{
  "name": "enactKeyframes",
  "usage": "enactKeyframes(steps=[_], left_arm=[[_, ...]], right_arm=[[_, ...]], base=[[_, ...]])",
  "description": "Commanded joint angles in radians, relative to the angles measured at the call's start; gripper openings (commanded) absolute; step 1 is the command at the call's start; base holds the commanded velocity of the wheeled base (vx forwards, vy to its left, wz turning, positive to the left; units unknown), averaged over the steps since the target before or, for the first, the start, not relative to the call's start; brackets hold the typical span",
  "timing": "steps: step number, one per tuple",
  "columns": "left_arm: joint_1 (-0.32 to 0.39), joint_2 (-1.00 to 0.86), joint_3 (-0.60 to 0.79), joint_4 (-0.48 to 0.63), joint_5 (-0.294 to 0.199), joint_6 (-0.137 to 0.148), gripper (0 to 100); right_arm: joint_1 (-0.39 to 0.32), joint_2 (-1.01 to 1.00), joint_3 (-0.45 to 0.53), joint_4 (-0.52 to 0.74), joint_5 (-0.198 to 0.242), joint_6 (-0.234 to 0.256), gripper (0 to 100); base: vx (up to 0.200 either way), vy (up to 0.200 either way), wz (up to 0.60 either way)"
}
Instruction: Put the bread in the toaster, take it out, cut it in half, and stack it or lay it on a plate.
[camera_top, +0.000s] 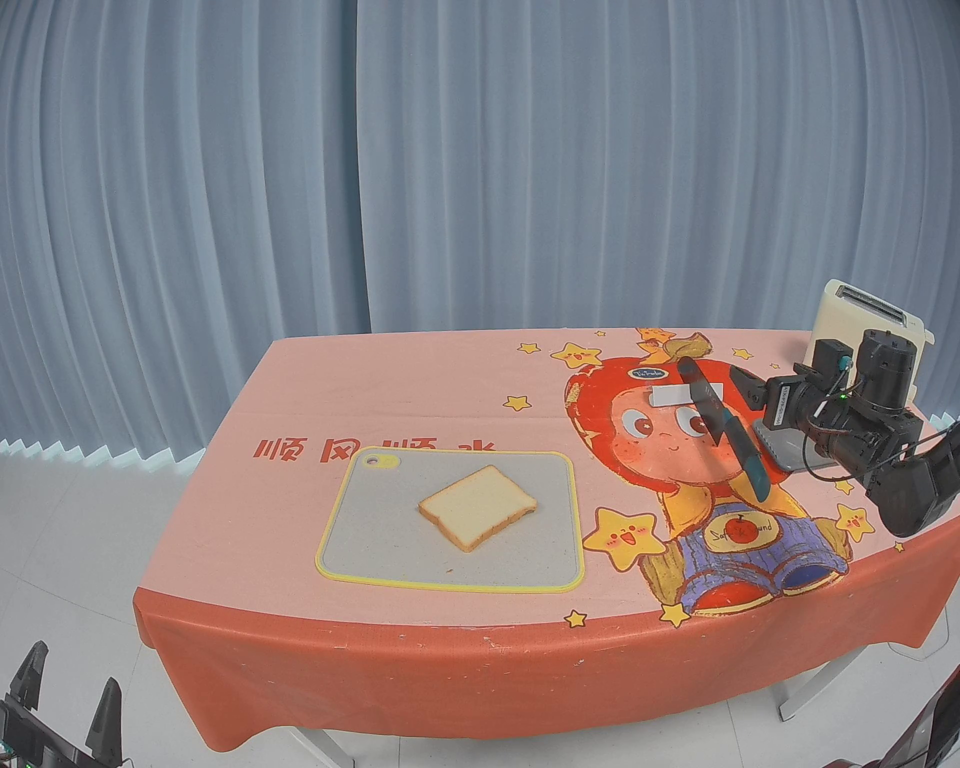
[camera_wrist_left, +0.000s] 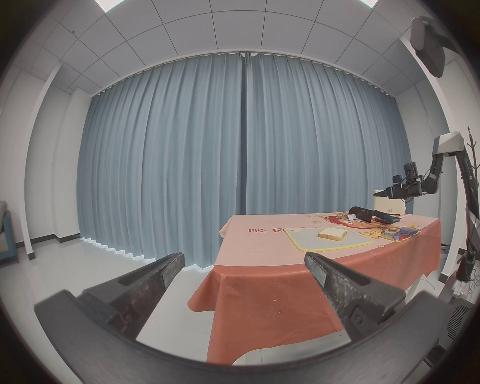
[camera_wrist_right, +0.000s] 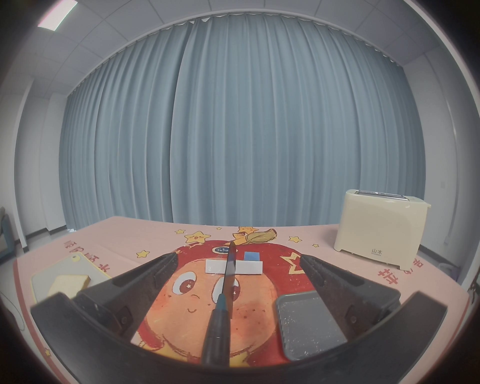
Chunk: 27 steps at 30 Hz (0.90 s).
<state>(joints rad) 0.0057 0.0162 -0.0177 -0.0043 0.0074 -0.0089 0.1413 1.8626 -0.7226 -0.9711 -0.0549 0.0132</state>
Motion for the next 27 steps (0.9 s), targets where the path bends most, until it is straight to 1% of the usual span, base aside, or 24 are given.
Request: enactKeyframes(steps=[1, 4, 7, 9, 12, 14, 27], left_arm=[[0.000, -0.016, 0.018, 0.000, 0.000, 0.000, 100], [0.000, -0.016, 0.018, 0.000, 0.000, 0.000, 100], [0.000, -0.016, 0.018, 0.000, 0.000, 0.000, 100], [0.000, -0.016, 0.018, 0.000, 0.000, 0.000, 100], [0.000, -0.016, 0.018, 0.000, 0.000, 0.000, 100], [0.000, -0.016, 0.018, 0.000, 0.000, 0.000, 100], [0.000, -0.016, 0.018, 0.000, 0.000, 0.000, 100]], right_arm=[[-0.005, 0.046, -0.026, 0.002, 0.004, -0.021, 100], [-0.005, 0.047, -0.052, 0.022, 0.012, -0.036, 100], [-0.002, 0.033, -0.080, 0.092, 0.013, -0.035, 100], [-0.003, 0.020, -0.110, 0.180, 0.017, -0.035, 100], [-0.005, 0.012, -0.141, 0.239, 0.029, -0.033, 100], [-0.005, 0.017, -0.152, 0.264, 0.029, -0.033, 100], [0.009, 0.078, -0.135, 0.267, 0.027, -0.035, 100]], base=[[0.000, 0.000, 0.00], [0.000, 0.000, 0.00], [0.000, 0.000, 0.00], [0.000, 0.000, 0.00], [0.000, 0.000, 0.00], [0.000, 0.000, 0.00], [0.000, 0.000, 0.00]])
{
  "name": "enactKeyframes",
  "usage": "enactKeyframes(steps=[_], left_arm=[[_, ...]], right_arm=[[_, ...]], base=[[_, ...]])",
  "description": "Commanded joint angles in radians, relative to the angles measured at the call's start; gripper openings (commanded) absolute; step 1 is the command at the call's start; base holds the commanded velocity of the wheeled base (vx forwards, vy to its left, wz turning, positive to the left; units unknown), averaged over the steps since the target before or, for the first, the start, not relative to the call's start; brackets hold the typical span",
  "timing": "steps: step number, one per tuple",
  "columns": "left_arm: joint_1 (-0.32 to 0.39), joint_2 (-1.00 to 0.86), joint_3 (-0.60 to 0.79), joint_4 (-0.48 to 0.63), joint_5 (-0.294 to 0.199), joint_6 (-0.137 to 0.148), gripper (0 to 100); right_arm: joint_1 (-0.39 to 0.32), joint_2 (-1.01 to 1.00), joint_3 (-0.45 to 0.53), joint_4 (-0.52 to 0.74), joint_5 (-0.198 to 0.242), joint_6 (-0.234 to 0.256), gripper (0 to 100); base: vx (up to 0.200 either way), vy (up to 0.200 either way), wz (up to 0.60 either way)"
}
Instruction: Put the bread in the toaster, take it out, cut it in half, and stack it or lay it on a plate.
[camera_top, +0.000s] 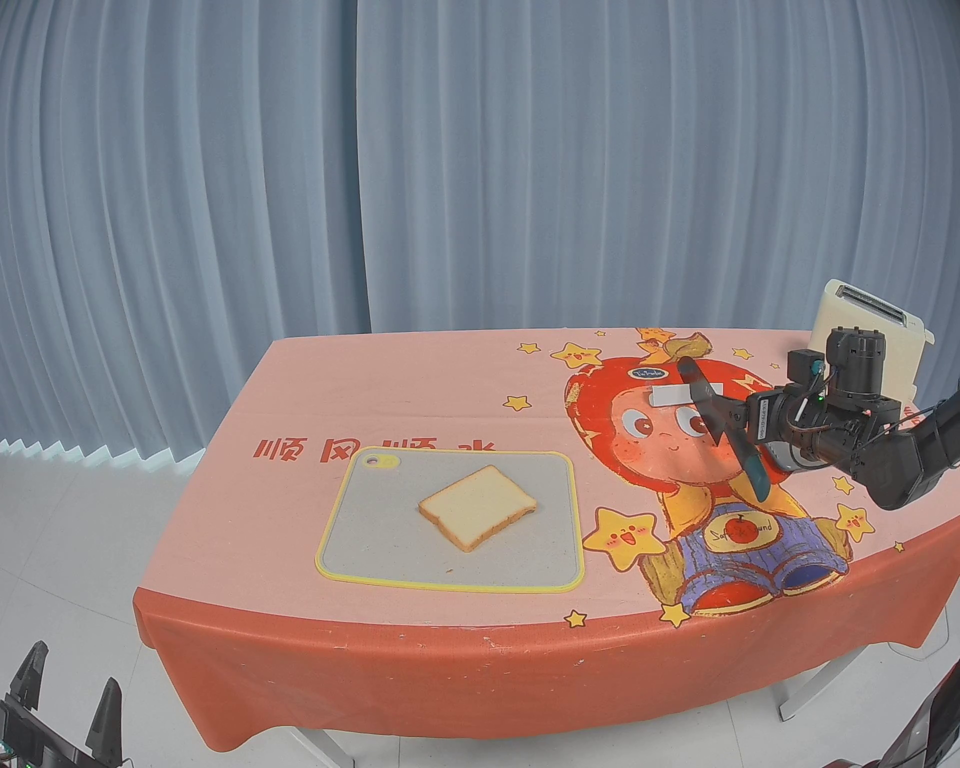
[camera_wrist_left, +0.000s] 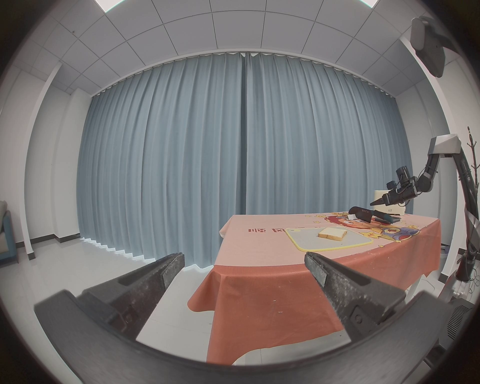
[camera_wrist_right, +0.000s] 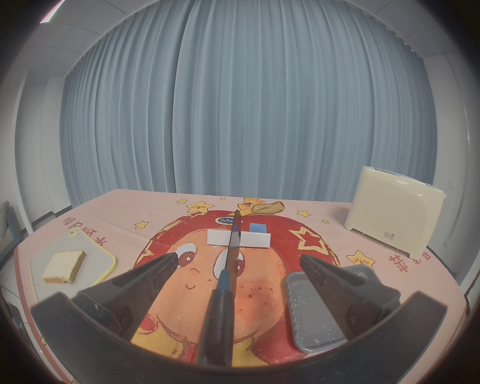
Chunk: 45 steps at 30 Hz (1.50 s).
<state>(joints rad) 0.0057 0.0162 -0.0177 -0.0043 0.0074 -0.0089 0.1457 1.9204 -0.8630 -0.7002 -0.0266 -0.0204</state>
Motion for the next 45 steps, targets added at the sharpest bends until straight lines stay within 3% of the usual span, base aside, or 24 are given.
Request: enactKeyframes(steps=[1, 25, 26, 45], left_arm=[[0.000, -0.016, 0.018, 0.000, 0.000, 0.000, 100], [0.000, -0.016, 0.018, 0.000, 0.000, 0.000, 100], [0.000, -0.016, 0.018, 0.000, 0.000, 0.000, 100], [0.000, -0.016, 0.018, 0.000, 0.000, 0.000, 100]], right_arm=[[0.011, 0.028, 0.009, -0.012, -0.001, -0.001, 100], [0.023, 0.066, 0.038, -0.015, -0.009, -0.001, 100], [0.023, 0.074, 0.038, -0.016, -0.009, 0.000, 0], [0.025, 0.034, 0.036, -0.018, -0.009, 0.011, 0]], base=[[0.000, 0.000, 0.00], [0.000, 0.000, 0.00], [0.000, 0.000, 0.00], [0.000, 0.000, 0.00]])
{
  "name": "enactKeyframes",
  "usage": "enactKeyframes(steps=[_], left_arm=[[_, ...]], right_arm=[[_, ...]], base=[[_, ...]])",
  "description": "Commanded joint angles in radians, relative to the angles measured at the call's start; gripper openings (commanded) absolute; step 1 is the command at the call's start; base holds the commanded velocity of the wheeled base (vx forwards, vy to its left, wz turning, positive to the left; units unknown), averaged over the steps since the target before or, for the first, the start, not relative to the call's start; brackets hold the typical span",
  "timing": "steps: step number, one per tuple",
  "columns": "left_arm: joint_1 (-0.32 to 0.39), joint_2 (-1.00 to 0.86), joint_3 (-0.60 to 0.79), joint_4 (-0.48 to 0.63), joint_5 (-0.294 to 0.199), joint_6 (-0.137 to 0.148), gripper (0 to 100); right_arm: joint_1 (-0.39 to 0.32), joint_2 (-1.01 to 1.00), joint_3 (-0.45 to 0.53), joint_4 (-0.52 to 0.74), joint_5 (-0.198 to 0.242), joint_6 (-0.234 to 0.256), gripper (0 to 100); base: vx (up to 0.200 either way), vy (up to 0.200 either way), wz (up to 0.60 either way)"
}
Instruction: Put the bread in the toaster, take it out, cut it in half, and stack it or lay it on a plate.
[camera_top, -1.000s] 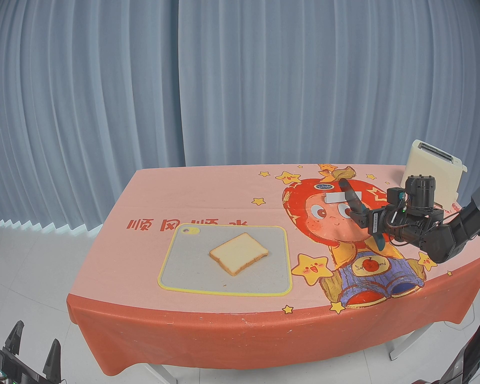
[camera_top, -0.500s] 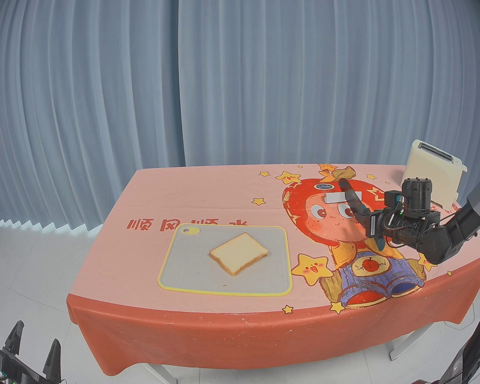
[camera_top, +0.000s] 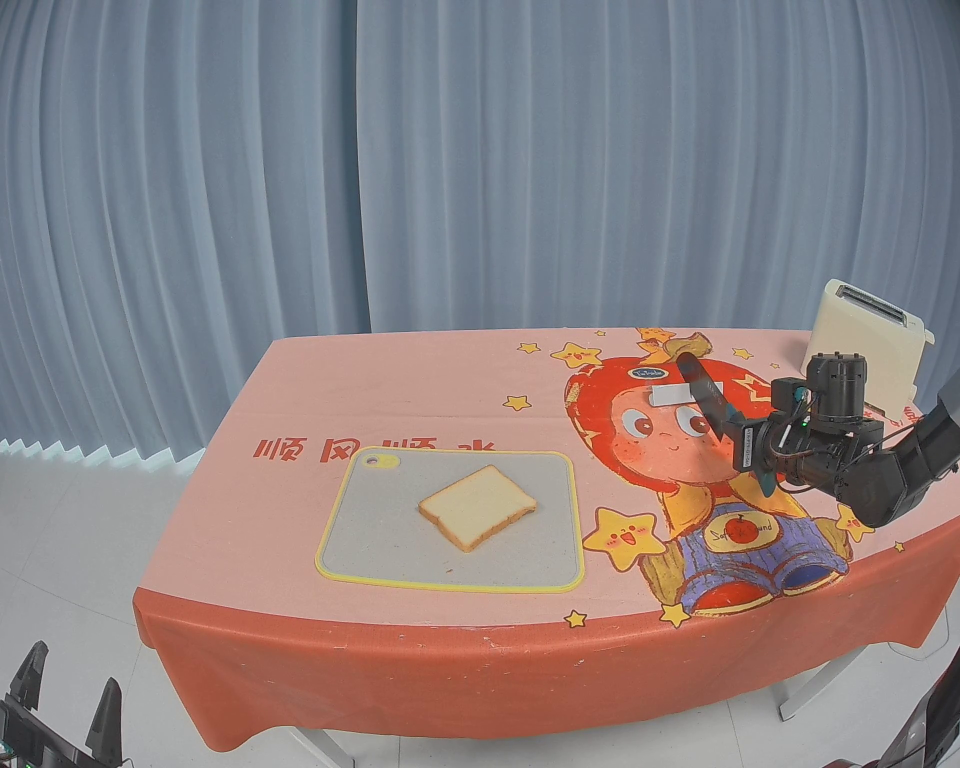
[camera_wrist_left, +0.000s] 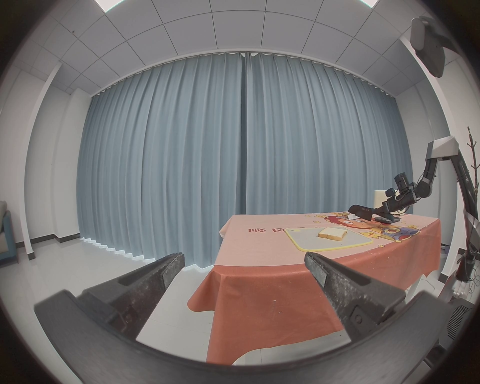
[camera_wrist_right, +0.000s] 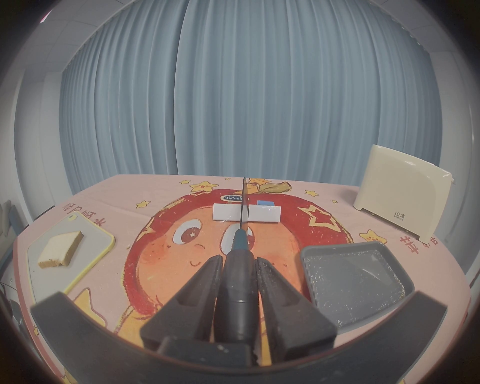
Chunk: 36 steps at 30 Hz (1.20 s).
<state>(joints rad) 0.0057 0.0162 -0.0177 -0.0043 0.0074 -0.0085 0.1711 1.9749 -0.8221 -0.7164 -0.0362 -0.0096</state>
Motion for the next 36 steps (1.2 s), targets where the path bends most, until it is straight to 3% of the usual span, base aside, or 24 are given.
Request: enactKeyframes(steps=[1, 11, 15, 25, 36], left_arm=[[0.000, -0.016, 0.018, 0.000, 0.000, -0.001, 100], [0.000, -0.016, 0.018, 0.000, 0.000, -0.001, 100], [0.000, -0.016, 0.018, 0.000, 0.000, -0.001, 100], [0.000, -0.016, 0.018, 0.000, 0.000, -0.001, 100], [0.000, -0.016, 0.018, 0.000, 0.000, -0.001, 100]], right_arm=[[-0.001, -0.030, -0.006, -0.003, 0.004, 0.000, 0], [0.010, -0.148, 0.028, 0.000, 0.010, 0.019, 0], [0.062, -0.225, 0.081, -0.002, 0.009, 0.040, 0], [0.177, -0.370, 0.187, 0.000, -0.004, 0.039, 0], [0.283, -0.452, 0.248, -0.003, -0.007, 0.042, 0]], base=[[0.000, 0.000, 0.00], [0.000, 0.000, 0.00], [0.000, 0.000, 0.00], [0.000, 0.000, 0.00], [0.000, 0.000, 0.00]])
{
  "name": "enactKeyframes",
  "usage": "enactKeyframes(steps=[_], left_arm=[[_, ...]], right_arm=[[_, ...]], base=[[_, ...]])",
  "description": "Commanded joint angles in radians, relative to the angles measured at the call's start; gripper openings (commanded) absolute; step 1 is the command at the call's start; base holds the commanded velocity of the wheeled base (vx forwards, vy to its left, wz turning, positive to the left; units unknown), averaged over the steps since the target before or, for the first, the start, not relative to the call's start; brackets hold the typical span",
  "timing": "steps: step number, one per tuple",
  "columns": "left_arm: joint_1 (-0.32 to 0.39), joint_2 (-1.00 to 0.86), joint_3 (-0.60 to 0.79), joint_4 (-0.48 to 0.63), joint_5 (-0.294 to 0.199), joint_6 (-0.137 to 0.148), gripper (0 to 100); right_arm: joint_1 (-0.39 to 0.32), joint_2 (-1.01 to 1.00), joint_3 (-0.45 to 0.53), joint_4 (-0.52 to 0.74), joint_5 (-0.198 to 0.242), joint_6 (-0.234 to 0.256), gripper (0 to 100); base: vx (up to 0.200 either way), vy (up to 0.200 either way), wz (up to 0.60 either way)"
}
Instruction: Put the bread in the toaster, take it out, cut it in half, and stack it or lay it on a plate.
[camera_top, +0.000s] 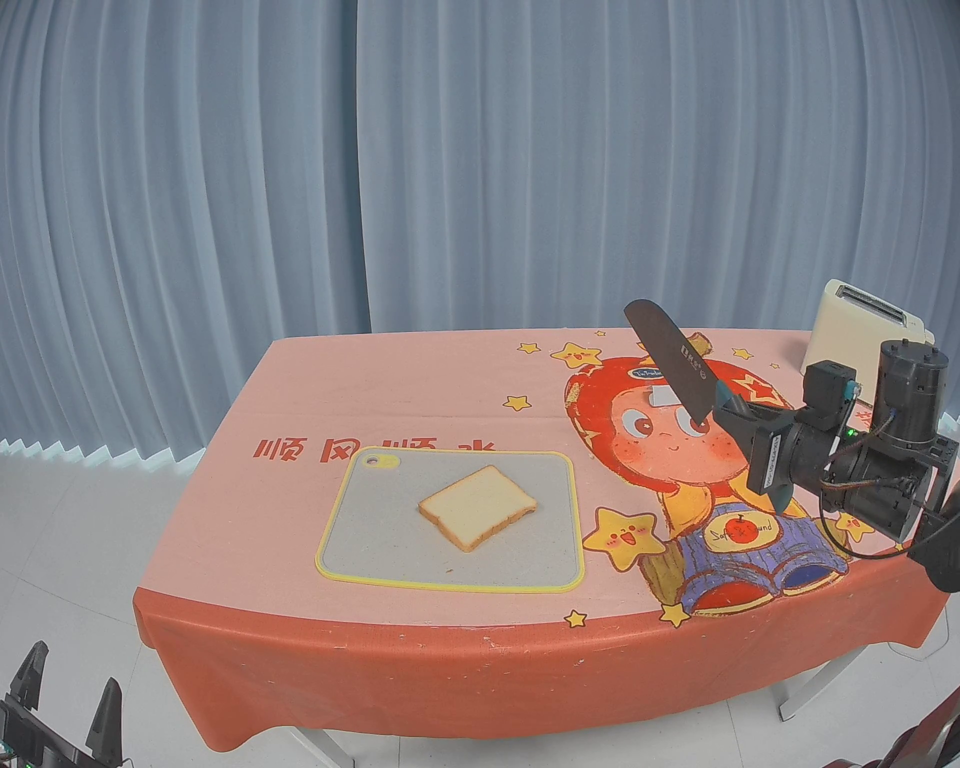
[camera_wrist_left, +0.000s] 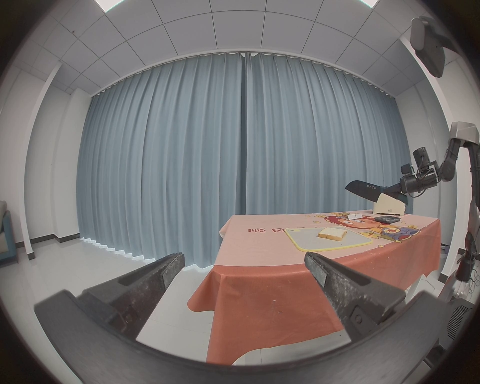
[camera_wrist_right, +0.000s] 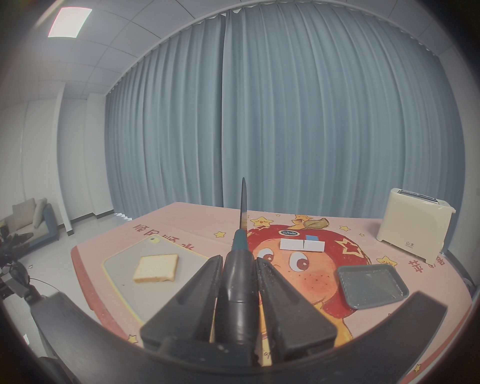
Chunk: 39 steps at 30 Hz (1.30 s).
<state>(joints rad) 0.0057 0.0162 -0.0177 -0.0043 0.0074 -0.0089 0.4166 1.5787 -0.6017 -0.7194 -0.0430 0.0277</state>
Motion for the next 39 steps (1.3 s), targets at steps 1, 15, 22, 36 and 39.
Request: enactKeyframes(steps=[1, 15, 22, 36, 39], left_arm=[[0.000, -0.016, 0.018, 0.000, 0.000, 0.000, 100], [0.000, -0.016, 0.018, 0.000, 0.000, 0.000, 100], [0.000, -0.016, 0.018, 0.000, 0.000, 0.000, 100], [0.000, -0.016, 0.018, 0.000, 0.000, 0.000, 100], [0.000, -0.016, 0.018, 0.000, 0.000, 0.000, 100]], right_arm=[[0.042, -0.068, 0.048, 0.000, 0.000, 0.006, 0], [0.077, -0.086, 0.115, -0.074, 0.000, 0.021, 0], [0.110, -0.086, 0.118, -0.077, 0.003, 0.023, 0], [0.110, -0.095, 0.160, -0.106, 0.020, 0.017, 0], [0.110, -0.085, 0.169, -0.150, 0.020, 0.015, 0]], base=[[0.000, 0.000, 0.00], [0.000, 0.000, 0.00], [0.000, 0.000, 0.00], [0.000, 0.000, 0.00], [0.000, 0.000, 0.00]])
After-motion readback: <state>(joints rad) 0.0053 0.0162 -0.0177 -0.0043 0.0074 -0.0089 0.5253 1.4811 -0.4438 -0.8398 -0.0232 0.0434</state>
